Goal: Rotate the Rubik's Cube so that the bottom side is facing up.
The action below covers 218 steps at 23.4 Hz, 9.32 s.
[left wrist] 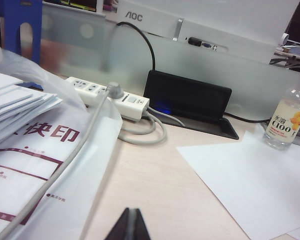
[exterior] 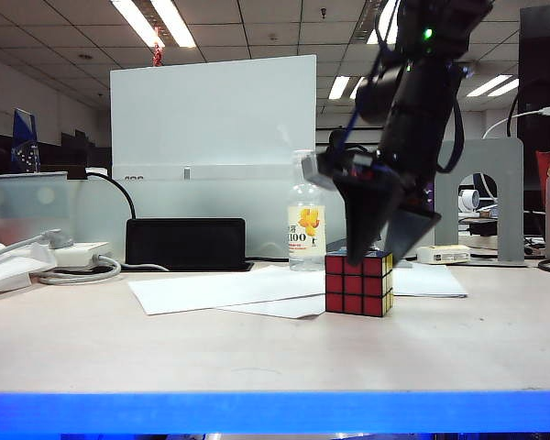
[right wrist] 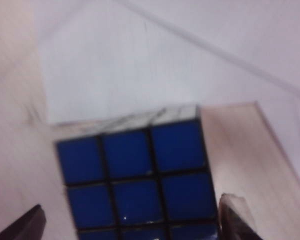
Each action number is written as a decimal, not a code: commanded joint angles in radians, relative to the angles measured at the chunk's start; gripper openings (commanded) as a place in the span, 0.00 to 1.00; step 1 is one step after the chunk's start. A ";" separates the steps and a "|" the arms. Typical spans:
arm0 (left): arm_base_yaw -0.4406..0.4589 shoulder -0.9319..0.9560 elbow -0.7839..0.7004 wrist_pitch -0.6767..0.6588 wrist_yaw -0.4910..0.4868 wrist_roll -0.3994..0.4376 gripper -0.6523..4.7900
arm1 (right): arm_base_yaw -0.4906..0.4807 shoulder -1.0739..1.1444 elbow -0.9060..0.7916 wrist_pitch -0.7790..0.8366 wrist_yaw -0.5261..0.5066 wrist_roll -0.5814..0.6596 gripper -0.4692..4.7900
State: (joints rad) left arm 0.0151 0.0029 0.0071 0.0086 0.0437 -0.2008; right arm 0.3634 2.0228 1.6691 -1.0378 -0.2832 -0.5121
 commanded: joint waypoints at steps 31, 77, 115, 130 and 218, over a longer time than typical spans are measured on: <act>0.000 -0.001 0.001 0.042 0.207 -0.002 0.11 | 0.000 0.071 0.003 0.056 -0.333 0.197 0.64; -0.034 0.632 0.809 0.911 0.410 -0.088 0.41 | 0.286 0.010 0.815 1.661 -0.605 1.737 0.60; 0.050 1.096 1.554 0.938 0.985 -0.625 1.00 | 0.624 0.027 0.817 1.897 -0.374 2.555 0.60; -0.023 1.096 1.573 0.995 1.015 -0.615 1.00 | 0.668 0.026 0.861 1.879 -0.436 2.590 0.60; -0.145 1.271 1.712 0.994 0.921 -0.459 0.11 | 0.542 0.026 0.896 1.807 -0.552 2.451 1.00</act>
State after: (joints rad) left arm -0.1303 1.2758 1.7149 1.0149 0.9806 -0.6762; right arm 0.9115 2.0556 2.5565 0.7601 -0.8303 1.9434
